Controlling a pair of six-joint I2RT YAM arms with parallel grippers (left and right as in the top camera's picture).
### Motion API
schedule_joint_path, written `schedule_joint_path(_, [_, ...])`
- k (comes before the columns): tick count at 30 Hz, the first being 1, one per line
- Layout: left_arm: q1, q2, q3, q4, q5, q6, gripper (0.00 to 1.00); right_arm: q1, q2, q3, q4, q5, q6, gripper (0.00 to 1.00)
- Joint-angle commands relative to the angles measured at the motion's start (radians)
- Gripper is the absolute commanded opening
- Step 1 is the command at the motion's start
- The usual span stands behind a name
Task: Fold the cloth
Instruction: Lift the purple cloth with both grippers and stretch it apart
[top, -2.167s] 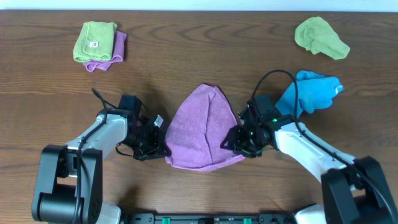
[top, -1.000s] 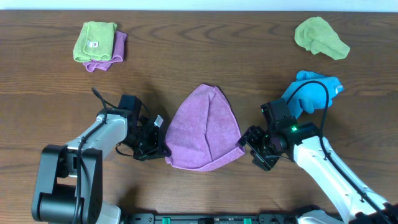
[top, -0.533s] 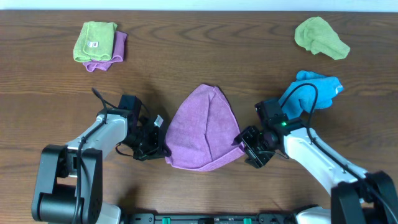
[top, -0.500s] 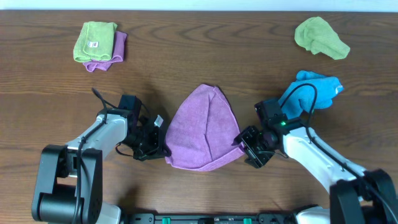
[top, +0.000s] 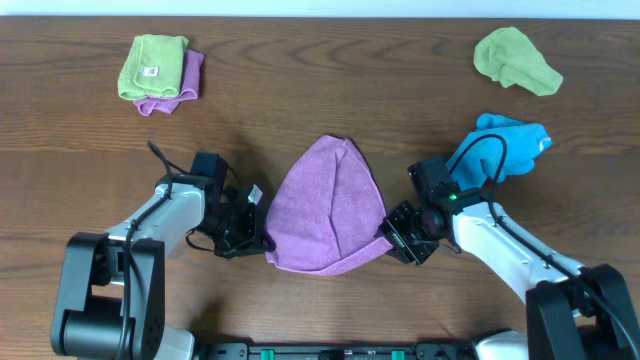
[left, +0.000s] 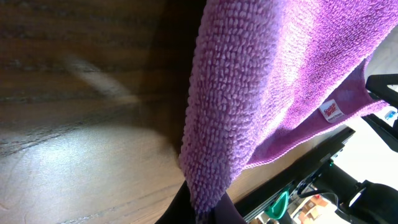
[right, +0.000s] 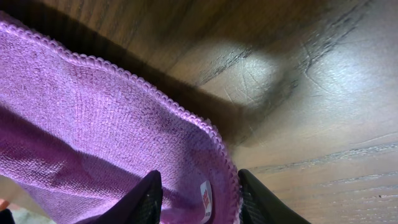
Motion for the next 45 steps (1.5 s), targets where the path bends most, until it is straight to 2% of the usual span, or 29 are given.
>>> schedule_joint_path(1, [0.005, -0.011, 0.014, -0.005, -0.006, 0.021, 0.06, -0.003, 0.002, -0.013, -0.003, -0.008, 0.01, 0.41])
schedule_joint_path(7, [0.005, -0.011, 0.014, -0.004, -0.003, 0.021, 0.06, -0.003, 0.002, -0.043, 0.001, -0.016, 0.01, 0.38])
schedule_joint_path(14, [0.005, -0.011, 0.014, -0.005, -0.002, 0.02, 0.06, 0.018, 0.002, -0.053, 0.026, -0.022, 0.01, 0.27])
schedule_joint_path(16, [0.005, -0.011, 0.014, -0.005, 0.003, 0.02, 0.06, 0.035, 0.002, -0.053, 0.041, -0.022, 0.01, 0.19])
schedule_joint_path(17, [0.005, -0.011, 0.014, -0.006, 0.013, 0.021, 0.06, 0.046, 0.002, -0.053, 0.049, -0.018, 0.01, 0.08])
schedule_joint_path(18, [0.005, -0.011, 0.014, -0.006, 0.025, 0.021, 0.06, 0.053, 0.002, -0.053, 0.053, -0.01, 0.008, 0.01])
schedule_joint_path(25, [0.009, -0.011, 0.066, -0.007, 0.179, 0.017, 0.06, 0.022, -0.063, 0.004, 0.119, -0.001, -0.154, 0.01])
schedule_joint_path(28, [0.024, -0.011, 0.179, -0.007, 0.263, -0.037, 0.06, 0.004, -0.121, 0.093, 0.108, 0.043, -0.211, 0.01])
schedule_joint_path(31, [0.037, -0.011, 0.334, -0.004, 0.275, -0.103, 0.06, -0.014, -0.137, 0.194, 0.108, 0.066, -0.258, 0.02])
schedule_joint_path(33, [0.038, -0.011, 0.448, 0.002, 0.257, -0.114, 0.06, -0.026, -0.137, 0.262, 0.109, 0.087, -0.271, 0.01])
schedule_joint_path(37, [0.038, -0.011, 0.638, 0.011, 0.125, -0.184, 0.06, -0.044, -0.135, 0.373, 0.119, 0.143, -0.283, 0.02])
schedule_joint_path(45, [0.038, -0.01, 0.714, 0.186, 0.022, -0.273, 0.06, -0.09, -0.08, 0.474, 0.215, 0.167, -0.291, 0.02])
